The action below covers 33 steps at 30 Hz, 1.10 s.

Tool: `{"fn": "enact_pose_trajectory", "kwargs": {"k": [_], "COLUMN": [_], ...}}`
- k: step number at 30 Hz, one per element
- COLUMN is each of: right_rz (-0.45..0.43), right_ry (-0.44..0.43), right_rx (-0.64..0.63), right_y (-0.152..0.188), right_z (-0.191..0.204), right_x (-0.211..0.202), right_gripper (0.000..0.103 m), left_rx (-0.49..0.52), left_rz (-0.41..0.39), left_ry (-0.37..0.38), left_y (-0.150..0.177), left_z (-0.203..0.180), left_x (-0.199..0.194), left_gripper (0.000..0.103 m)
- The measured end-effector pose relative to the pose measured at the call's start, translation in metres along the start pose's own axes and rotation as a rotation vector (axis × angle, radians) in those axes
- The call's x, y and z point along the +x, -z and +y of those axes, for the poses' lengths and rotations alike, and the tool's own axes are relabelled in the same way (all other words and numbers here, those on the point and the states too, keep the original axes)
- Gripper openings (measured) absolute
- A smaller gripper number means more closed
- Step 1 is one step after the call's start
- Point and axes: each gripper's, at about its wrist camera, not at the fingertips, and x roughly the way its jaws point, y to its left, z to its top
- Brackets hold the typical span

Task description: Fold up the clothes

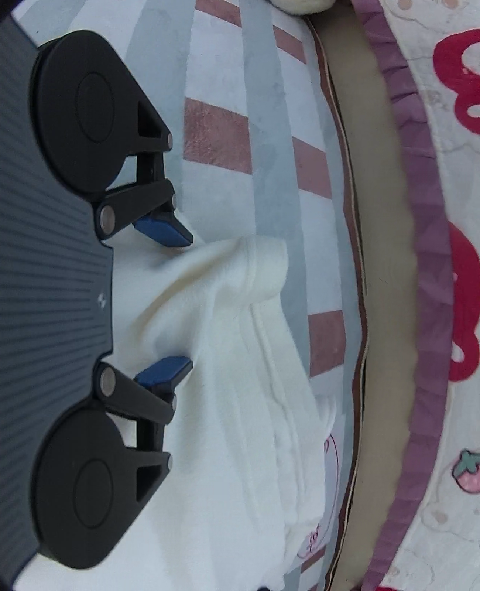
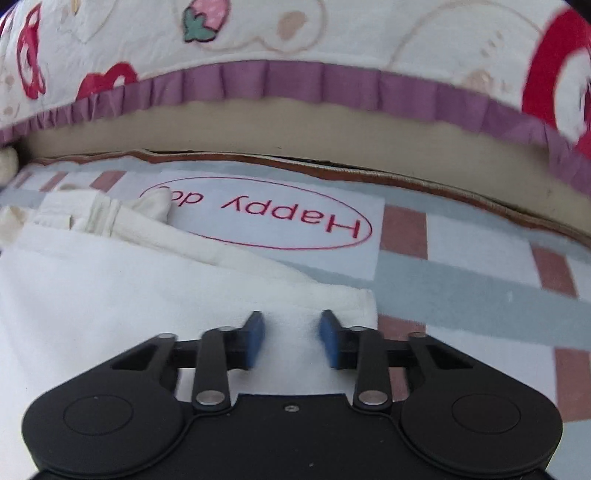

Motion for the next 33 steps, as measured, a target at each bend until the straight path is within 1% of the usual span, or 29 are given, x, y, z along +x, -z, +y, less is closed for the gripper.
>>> {"fn": "enact_pose_trajectory", "kwargs": {"k": [1, 4, 6, 7, 9, 10, 11, 12, 13, 14, 15, 16, 17, 18, 19, 21, 22, 23, 24, 26, 27, 28, 29, 30, 31, 33], "right_rz": [-0.025, -0.099, -0.14, -0.151, -0.138, -0.126, -0.122, -0.118, -0.114, -0.111, -0.109, -0.106, -0.109, -0.118, -0.114, -0.079, -0.062, -0.046, -0.055, -0.133, -0.197, -0.264, -0.3, -0.305, -0.299, -0.263], "right_ry": [-0.01, -0.044, -0.066, -0.054, 0.03, 0.033, 0.015, -0.002, -0.029, -0.067, -0.106, -0.145, -0.183, -0.202, -0.195, -0.146, -0.118, -0.087, -0.041, 0.066, 0.086, 0.088, 0.102, 0.127, 0.127, 0.079], "right_rx": [0.027, 0.101, 0.126, 0.118, 0.083, 0.094, 0.121, 0.149, 0.182, 0.217, 0.25, 0.283, 0.302, 0.301, 0.282, 0.216, 0.182, 0.148, 0.098, -0.035, -0.061, -0.049, -0.033, -0.012, 0.028, 0.146], "right_y": [-0.001, -0.004, -0.008, -0.009, -0.01, -0.009, -0.008, -0.007, -0.007, -0.007, -0.007, -0.006, -0.005, -0.005, -0.006, -0.005, -0.004, -0.002, -0.001, -0.001, -0.002, -0.003, -0.004, -0.004, -0.004, -0.002], "right_z": [-0.006, -0.021, -0.025, -0.025, -0.024, -0.027, -0.033, -0.038, -0.043, -0.047, -0.048, -0.05, -0.05, -0.047, -0.042, -0.032, -0.027, -0.024, -0.017, 0.001, 0.006, 0.007, 0.004, -0.002, -0.011, -0.031], "right_x": [-0.005, -0.021, -0.031, -0.033, -0.03, -0.027, -0.026, -0.025, -0.023, -0.022, -0.021, -0.019, -0.019, -0.019, -0.017, -0.012, -0.009, -0.007, -0.008, -0.022, -0.034, -0.047, -0.052, -0.05, -0.047, -0.039], "right_gripper": [0.001, 0.001, 0.001, 0.0, 0.0, 0.0, 0.0, 0.0, 0.008, 0.012, 0.033, 0.064, 0.074, 0.076, 0.076, 0.076, 0.071, 0.056, 0.004, 0.002, 0.002, 0.001, 0.001, 0.001, 0.001, 0.002], "left_rx": [-0.008, -0.032, -0.042, -0.016, 0.034, 0.059, 0.084, 0.11, 0.135, 0.163, 0.174, 0.125, 0.076, 0.037, 0.032, 0.023, 0.013, -0.012, -0.037, -0.097, -0.129, -0.152, -0.162, -0.162, -0.158, -0.148], "left_rz": [-0.007, -0.027, -0.036, -0.021, 0.01, 0.025, 0.04, 0.055, 0.068, 0.068, 0.064, 0.041, 0.019, -0.003, -0.02, -0.054, -0.07, -0.078, -0.086, -0.104, -0.113, -0.117, -0.118, -0.124, -0.133, -0.161], "left_ry": [0.001, 0.003, 0.003, 0.001, -0.002, -0.004, -0.006, -0.008, -0.015, -0.043, -0.065, -0.068, -0.07, -0.071, -0.067, -0.06, -0.055, -0.046, -0.036, -0.02, -0.013, -0.009, -0.012, -0.005, 0.001, -0.02], "left_y": [-0.003, -0.011, -0.017, -0.018, -0.02, -0.021, -0.022, -0.023, -0.024, -0.026, -0.028, -0.032, -0.036, -0.04, -0.041, -0.044, -0.045, -0.046, -0.046, -0.044, -0.043, -0.042, -0.04, -0.038, -0.037, -0.039], "left_z": [0.001, 0.004, 0.005, 0.002, -0.005, -0.008, -0.011, -0.015, -0.018, -0.022, -0.024, -0.021, -0.017, -0.014, -0.013, -0.009, -0.007, -0.003, 0.001, 0.01, 0.015, 0.018, 0.019, 0.02, 0.019, 0.018], "left_x": [0.0, 0.001, 0.003, 0.008, 0.017, 0.022, 0.026, 0.031, 0.034, 0.034, 0.033, 0.026, 0.019, 0.013, 0.01, 0.004, 0.002, 0.001, 0.0, -0.002, -0.002, -0.001, 0.0, 0.002, 0.003, 0.005], "left_gripper": [0.066, 0.066, 0.066, 0.066, 0.067, 0.066, 0.062, 0.027, 0.002, 0.005, 0.005, 0.005, 0.005, 0.005, 0.005, 0.005, 0.005, 0.005, 0.005, 0.005, 0.005, 0.006, 0.006, 0.006, 0.006, 0.006]}}
